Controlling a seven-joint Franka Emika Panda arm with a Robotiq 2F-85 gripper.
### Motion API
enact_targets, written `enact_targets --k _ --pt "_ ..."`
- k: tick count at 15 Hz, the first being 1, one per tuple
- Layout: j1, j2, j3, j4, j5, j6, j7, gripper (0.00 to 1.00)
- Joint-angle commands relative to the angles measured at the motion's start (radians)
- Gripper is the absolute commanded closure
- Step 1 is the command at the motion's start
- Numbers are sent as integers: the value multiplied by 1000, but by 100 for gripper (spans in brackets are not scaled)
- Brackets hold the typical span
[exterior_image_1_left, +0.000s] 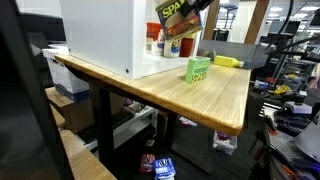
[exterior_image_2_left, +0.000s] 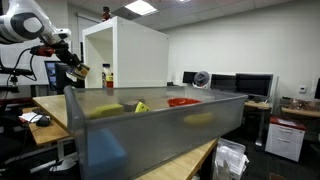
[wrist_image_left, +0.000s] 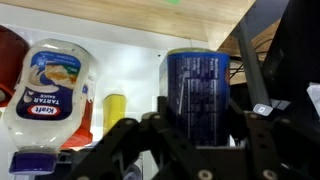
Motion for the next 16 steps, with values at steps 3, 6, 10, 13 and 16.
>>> enact_targets --k 3,6,10,13,16 --pt "-24 0 16 5 -29 46 52 70" --pt "-36 -3 25 2 -33 56 62 70" --pt "-54 -10 39 -5 -45 66 64 70" --pt "-65 -1 46 7 -43 62 70 70" --pt "-67 -7 50 1 -38 60 79 70"
